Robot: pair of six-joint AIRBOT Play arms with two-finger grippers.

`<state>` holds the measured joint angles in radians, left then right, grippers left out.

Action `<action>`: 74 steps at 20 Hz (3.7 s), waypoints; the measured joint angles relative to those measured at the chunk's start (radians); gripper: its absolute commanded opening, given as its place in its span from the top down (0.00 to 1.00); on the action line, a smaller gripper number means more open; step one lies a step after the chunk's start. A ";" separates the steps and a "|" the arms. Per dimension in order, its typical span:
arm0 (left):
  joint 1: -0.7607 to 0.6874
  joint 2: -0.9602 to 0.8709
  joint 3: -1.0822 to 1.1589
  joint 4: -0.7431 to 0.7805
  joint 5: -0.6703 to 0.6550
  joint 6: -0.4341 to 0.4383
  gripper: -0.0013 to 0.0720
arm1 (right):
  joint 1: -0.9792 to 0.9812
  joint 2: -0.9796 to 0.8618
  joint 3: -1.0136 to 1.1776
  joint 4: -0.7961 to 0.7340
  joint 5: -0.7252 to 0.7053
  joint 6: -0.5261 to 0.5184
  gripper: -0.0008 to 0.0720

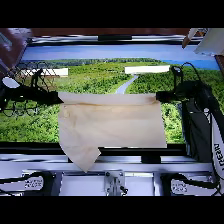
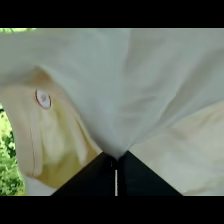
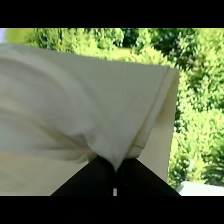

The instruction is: Fold the shirts.

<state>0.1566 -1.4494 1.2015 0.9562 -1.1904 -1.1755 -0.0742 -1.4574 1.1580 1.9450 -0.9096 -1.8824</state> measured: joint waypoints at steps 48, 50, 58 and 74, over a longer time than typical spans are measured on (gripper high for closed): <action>0.002 0.349 -0.786 0.012 -0.084 -0.053 0.46 | -0.320 0.295 -0.276 -0.051 -0.501 0.029 0.34; -0.024 0.336 -0.798 0.009 -0.062 -0.054 0.76 | -0.320 0.293 -0.278 -0.047 -0.498 0.028 0.34; -0.051 0.332 -0.809 -0.008 -0.075 -0.055 0.94 | -0.321 0.177 -0.451 -0.018 -0.571 -0.021 0.17; -0.053 0.444 -0.792 -0.039 -0.106 -0.050 0.94 | -0.278 0.133 -0.502 0.072 -0.381 0.017 0.90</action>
<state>0.1036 -1.0050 0.4095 0.9169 -1.2961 -1.2255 -0.3519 -1.3247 0.6559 2.0167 -1.2903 -1.8652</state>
